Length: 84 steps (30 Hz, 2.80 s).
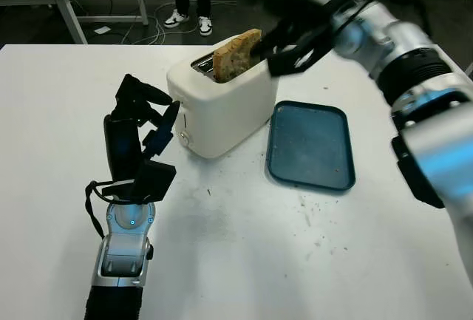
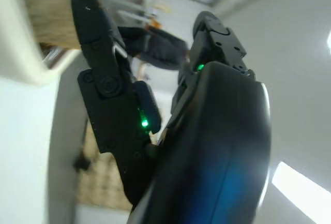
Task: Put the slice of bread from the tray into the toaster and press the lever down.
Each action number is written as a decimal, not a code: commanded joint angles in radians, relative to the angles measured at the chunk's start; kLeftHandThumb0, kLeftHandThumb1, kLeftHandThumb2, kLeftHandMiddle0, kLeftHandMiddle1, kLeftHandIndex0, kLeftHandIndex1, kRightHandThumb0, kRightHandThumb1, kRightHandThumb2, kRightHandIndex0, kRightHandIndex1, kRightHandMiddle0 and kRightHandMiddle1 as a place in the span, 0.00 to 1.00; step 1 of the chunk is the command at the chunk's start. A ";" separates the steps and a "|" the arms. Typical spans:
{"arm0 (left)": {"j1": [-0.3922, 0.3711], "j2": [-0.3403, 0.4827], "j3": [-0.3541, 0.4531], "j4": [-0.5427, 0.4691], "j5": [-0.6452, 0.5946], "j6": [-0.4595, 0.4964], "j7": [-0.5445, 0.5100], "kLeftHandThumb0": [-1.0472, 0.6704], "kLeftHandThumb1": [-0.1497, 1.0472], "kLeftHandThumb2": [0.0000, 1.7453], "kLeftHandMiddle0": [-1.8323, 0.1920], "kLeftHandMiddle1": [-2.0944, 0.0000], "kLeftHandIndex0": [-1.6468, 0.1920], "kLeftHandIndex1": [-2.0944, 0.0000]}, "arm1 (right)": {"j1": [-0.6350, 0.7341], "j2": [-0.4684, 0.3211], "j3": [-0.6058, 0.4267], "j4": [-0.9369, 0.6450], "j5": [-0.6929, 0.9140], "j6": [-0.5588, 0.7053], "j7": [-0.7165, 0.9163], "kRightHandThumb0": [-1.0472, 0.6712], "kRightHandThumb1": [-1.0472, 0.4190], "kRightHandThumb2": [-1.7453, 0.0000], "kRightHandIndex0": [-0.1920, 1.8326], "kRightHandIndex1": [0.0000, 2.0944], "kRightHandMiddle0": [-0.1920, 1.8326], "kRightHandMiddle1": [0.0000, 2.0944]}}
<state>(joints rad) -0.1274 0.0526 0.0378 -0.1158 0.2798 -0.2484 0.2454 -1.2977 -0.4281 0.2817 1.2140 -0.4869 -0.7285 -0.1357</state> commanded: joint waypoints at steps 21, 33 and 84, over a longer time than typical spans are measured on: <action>-0.191 0.313 0.038 0.045 0.146 0.051 -0.124 0.47 0.86 0.00 0.48 0.22 0.35 0.79 | 1.235 0.298 -0.251 -1.054 0.275 0.145 -0.104 0.38 0.09 0.81 0.48 0.66 0.51 0.34; -0.254 0.385 -0.032 0.097 0.254 0.083 -0.184 0.49 0.80 0.00 0.44 0.24 0.29 0.88 | 1.235 0.400 -0.277 -1.104 0.241 0.165 -0.155 0.39 0.09 0.80 0.47 0.83 0.42 0.61; -0.380 0.559 -0.177 0.164 0.364 0.201 -0.508 0.52 0.85 0.05 0.38 0.45 0.34 1.00 | 1.222 0.407 -0.310 -1.109 0.198 0.193 -0.195 0.35 0.09 0.85 0.50 0.83 0.50 0.47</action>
<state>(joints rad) -0.4947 0.6102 -0.1337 0.0473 0.6431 -0.0571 -0.2569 -0.0694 -0.0281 -0.0272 0.1194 -0.2934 -0.5531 -0.3309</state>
